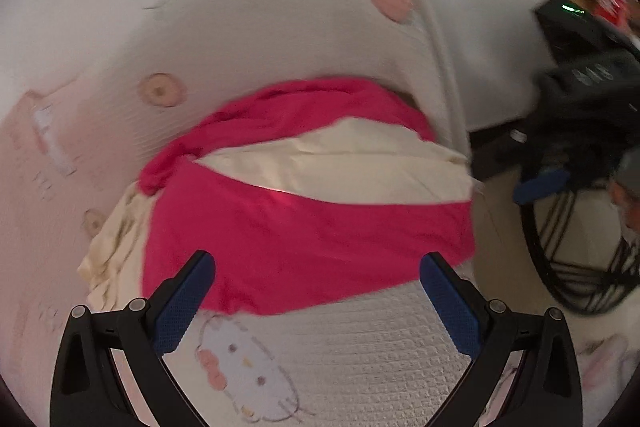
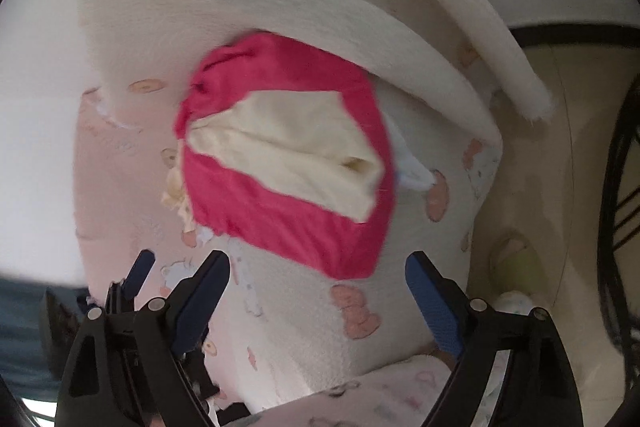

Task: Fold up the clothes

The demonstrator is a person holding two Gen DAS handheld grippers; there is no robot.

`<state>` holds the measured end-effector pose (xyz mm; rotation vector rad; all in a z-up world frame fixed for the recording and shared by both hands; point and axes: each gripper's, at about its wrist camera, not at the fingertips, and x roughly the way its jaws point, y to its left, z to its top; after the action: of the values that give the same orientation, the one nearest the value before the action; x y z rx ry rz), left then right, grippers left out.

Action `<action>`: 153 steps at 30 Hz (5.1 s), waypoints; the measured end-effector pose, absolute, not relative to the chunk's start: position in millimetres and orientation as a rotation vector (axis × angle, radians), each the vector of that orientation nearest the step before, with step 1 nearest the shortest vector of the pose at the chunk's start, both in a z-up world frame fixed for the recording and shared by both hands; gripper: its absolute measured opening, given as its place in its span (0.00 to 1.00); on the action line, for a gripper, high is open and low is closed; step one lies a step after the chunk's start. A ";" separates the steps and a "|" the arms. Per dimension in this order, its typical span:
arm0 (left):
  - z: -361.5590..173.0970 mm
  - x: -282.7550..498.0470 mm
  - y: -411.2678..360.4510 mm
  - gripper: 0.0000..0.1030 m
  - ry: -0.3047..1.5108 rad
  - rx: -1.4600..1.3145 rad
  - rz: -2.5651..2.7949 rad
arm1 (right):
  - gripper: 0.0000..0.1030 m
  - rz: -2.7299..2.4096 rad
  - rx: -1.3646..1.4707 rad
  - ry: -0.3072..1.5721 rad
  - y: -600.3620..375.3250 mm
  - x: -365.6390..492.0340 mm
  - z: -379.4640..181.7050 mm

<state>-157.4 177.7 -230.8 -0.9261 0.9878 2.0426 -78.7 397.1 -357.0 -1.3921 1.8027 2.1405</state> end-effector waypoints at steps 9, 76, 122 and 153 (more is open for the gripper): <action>-265.7 -138.5 185.4 1.00 1.093 -0.880 1.937 | 0.74 2.074 -1.291 2.002 397.9 -91.1 -394.9; -258.0 -87.2 139.0 0.48 0.244 -1.057 2.084 | 0.12 2.494 -1.239 1.735 375.4 -153.5 -290.2; -198.0 -204.8 134.8 0.72 0.061 -1.115 2.050 | 0.17 2.403 -1.119 1.684 391.7 -126.7 -286.8; -234.7 -244.5 170.3 0.19 0.194 -1.095 2.026 | 0.57 2.403 -1.196 1.597 371.6 -122.1 -259.8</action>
<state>-244.5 170.3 -234.7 -1.0953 0.1945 2.0261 -122.1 371.6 -259.8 -1.1956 1.5969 2.4035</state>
